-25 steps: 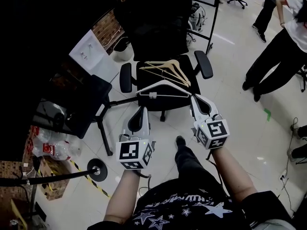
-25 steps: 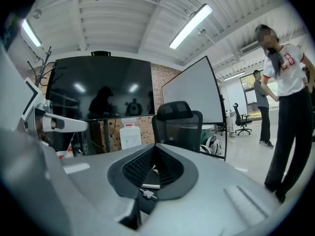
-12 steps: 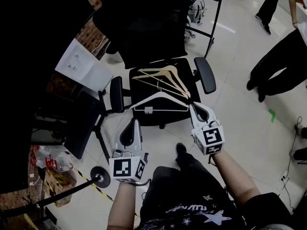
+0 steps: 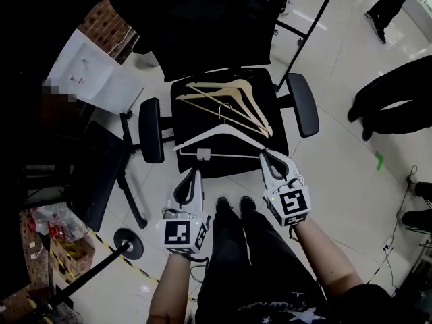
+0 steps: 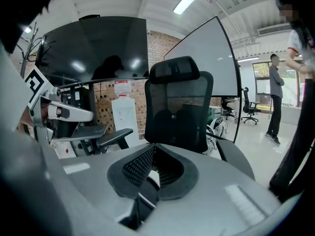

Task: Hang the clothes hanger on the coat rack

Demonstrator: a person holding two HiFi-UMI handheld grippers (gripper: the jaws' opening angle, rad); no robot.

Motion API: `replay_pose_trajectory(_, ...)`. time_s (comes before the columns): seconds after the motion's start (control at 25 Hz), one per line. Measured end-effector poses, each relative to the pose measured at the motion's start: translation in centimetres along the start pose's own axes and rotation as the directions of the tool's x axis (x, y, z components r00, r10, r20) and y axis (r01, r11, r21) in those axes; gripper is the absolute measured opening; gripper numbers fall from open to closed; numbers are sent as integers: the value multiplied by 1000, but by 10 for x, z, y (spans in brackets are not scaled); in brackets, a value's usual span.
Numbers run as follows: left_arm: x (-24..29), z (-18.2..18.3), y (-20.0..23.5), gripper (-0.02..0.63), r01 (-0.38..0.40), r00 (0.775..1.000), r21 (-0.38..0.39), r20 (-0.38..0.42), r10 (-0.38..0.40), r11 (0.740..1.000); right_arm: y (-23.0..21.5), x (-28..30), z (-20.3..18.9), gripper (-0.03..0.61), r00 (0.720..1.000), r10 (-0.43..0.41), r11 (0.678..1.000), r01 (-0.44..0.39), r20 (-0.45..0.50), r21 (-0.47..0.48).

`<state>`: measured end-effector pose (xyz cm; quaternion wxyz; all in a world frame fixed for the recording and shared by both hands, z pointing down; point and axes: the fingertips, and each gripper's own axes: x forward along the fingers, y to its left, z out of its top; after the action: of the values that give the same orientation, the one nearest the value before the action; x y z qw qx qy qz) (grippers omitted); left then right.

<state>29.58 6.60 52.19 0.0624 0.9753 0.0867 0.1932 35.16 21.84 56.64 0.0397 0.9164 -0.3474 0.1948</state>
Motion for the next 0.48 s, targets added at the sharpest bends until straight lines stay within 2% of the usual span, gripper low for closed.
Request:
replay_pose_trajectory(0.24, 46, -42, 36, 5, 3, 999, -15, -52, -4, 1000, -4, 56, -43, 6, 996, -21, 1000, 23, -87, 20)
replay_pose_trajectory(0.4, 68, -68, 40, 5, 35, 994, -5, -101, -35, 999, -7, 83, -73, 8, 988, -26, 999, 31, -153, 30)
replay_pose_trajectory(0.48, 74, -80, 40, 5, 48, 991, -15, -121, -49, 999, -5, 93, -86, 34, 982, -11, 999, 16, -189, 27)
